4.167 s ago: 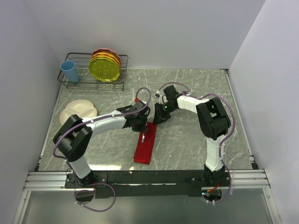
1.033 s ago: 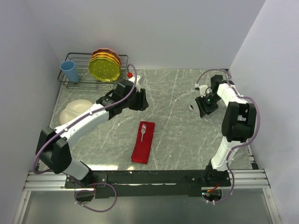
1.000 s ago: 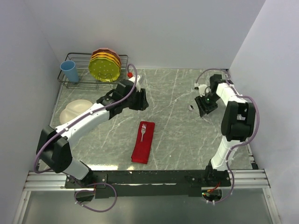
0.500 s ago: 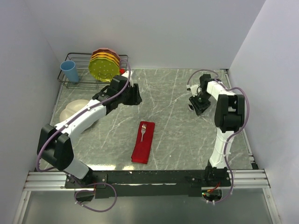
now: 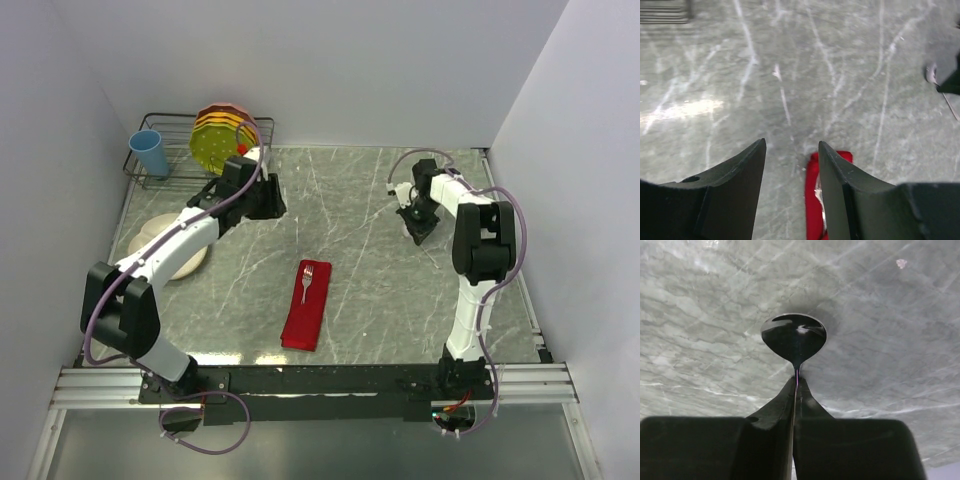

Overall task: Fold the napkin into a case and place the utensils inside
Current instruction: Pick up the spoon from the corner of the board, then insert the spoon into the folded napkin.

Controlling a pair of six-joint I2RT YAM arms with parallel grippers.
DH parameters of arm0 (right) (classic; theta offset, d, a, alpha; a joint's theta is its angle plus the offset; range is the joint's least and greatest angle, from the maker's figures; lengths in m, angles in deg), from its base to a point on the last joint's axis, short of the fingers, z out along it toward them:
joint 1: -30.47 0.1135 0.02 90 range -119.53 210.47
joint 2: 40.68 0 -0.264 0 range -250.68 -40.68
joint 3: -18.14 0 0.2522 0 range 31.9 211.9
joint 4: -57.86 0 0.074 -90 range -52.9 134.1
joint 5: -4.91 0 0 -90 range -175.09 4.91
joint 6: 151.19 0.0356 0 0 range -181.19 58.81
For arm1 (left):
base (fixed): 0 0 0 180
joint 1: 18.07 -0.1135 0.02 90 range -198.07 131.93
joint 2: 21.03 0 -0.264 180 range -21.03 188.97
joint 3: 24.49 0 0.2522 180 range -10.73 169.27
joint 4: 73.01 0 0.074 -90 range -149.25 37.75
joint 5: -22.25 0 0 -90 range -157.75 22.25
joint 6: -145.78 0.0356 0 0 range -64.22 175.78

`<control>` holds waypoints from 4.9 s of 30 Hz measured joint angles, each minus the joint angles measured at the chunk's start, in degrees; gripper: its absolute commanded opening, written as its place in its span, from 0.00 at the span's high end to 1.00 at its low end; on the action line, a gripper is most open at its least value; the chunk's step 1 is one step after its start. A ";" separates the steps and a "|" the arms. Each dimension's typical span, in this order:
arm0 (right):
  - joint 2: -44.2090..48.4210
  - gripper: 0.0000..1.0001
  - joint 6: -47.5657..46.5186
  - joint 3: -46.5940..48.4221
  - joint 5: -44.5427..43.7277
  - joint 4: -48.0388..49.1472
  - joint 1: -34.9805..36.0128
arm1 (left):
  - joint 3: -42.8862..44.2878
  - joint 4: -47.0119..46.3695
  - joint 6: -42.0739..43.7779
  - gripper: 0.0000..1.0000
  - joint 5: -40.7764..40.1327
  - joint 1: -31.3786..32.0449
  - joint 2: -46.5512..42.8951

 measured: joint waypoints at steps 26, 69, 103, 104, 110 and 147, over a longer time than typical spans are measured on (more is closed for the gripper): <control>19.96 1.00 69.11 4.15 -0.46 0.13 30.84 | -15.52 -5.64 -6.97 0.43 -9.79 -4.04 -11.85; 5.09 1.00 77.37 4.83 -19.30 3.98 39.76 | -25.57 -9.84 -12.96 0.41 -5.09 -14.01 -22.10; 3.82 1.00 81.44 -0.87 -16.31 4.83 43.76 | -29.16 -11.69 -14.19 0.42 -2.34 -16.20 -23.23; 3.91 1.00 81.66 -0.96 -16.28 4.79 43.82 | -29.27 -11.69 -14.21 0.42 -2.34 -16.20 -23.28; 4.92 1.00 82.99 -2.99 -16.13 4.20 44.09 | -29.62 -12.04 -14.19 0.42 -2.29 -16.20 -23.80; 8.09 0.76 88.87 -9.01 -10.82 2.64 46.97 | -30.77 -13.62 -14.49 0.42 -0.81 -16.31 -24.00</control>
